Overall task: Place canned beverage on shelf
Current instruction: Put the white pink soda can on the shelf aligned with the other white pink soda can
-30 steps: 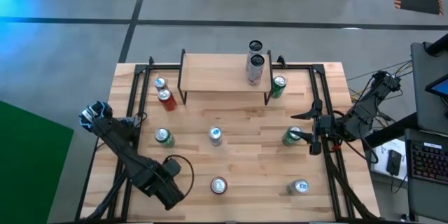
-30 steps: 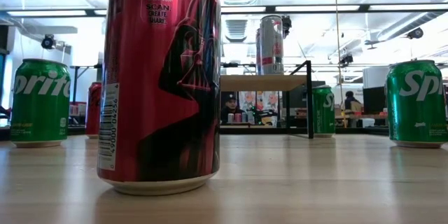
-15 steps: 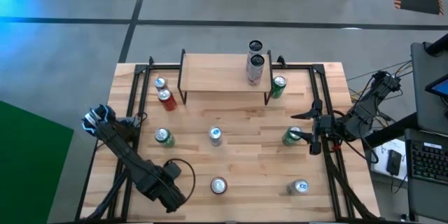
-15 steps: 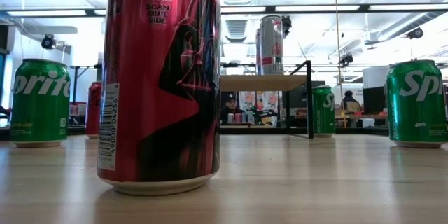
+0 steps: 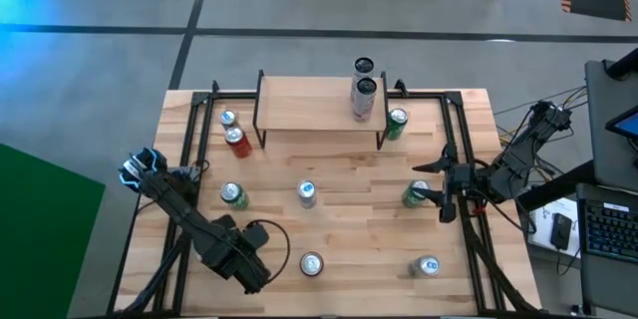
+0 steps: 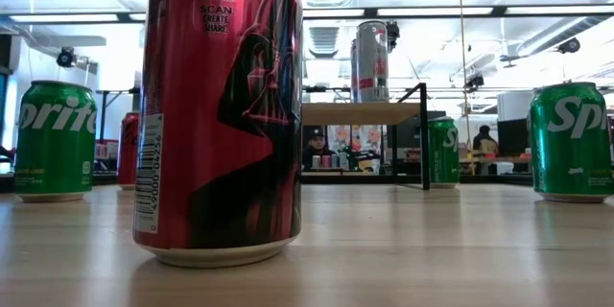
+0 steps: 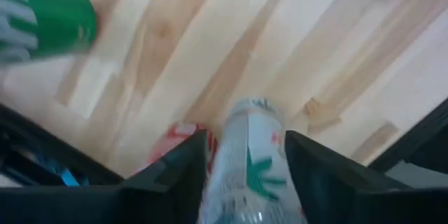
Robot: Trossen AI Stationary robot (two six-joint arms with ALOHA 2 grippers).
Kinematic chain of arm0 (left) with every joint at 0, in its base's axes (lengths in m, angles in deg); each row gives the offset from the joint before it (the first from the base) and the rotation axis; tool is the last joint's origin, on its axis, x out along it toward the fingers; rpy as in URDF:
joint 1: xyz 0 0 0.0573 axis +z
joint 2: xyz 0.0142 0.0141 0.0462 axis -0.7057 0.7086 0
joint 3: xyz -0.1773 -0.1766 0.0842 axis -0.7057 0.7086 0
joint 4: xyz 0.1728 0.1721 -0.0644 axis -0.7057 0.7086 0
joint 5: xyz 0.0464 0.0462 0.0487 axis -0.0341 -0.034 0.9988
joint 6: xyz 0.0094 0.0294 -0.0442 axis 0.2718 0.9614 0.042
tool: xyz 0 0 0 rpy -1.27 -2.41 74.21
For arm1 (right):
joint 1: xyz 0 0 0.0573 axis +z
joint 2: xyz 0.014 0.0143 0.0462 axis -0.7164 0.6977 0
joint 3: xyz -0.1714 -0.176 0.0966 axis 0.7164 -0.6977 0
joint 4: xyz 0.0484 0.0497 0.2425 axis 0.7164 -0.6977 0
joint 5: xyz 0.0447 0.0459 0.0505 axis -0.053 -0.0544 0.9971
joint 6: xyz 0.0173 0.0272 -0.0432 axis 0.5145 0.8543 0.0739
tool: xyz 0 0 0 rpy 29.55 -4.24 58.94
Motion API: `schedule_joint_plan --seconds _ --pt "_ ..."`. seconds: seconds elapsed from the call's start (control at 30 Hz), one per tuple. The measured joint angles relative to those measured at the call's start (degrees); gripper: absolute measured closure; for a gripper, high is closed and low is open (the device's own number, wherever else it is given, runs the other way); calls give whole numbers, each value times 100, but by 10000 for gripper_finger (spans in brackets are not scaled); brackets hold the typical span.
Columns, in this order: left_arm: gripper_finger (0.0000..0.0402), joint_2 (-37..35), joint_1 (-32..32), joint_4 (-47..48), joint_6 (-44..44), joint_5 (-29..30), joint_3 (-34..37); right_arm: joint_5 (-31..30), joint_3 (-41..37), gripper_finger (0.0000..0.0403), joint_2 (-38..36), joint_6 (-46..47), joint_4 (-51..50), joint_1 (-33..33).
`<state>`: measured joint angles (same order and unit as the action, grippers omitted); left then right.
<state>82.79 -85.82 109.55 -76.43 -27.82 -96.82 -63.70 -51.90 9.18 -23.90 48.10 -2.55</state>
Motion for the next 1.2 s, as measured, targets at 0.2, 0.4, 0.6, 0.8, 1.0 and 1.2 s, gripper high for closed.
schedule_joint_plan --seconds 0.2,0.4,0.6,0.8,1.0,1.2 --pt "283 -2 232 -1 317 92 0 5 11 170 172 267 -5 0" --pt "283 -57 236 333 -251 30 -52 6 -20 170 178 536 -59 0" --pt "211 -371 90 427 -1110 -169 -55 19 -39 170 214 545 -49 0" --pt "109 -455 -103 -24 -1471 -324 -57 17 -38 170 216 470 -29 0" --pt "41 -424 -370 437 -1979 -740 -37 17 45 170 216 244 10 0" --pt "35 -417 -636 165 -2294 -768 -37 16 55 170 216 11 180 0"
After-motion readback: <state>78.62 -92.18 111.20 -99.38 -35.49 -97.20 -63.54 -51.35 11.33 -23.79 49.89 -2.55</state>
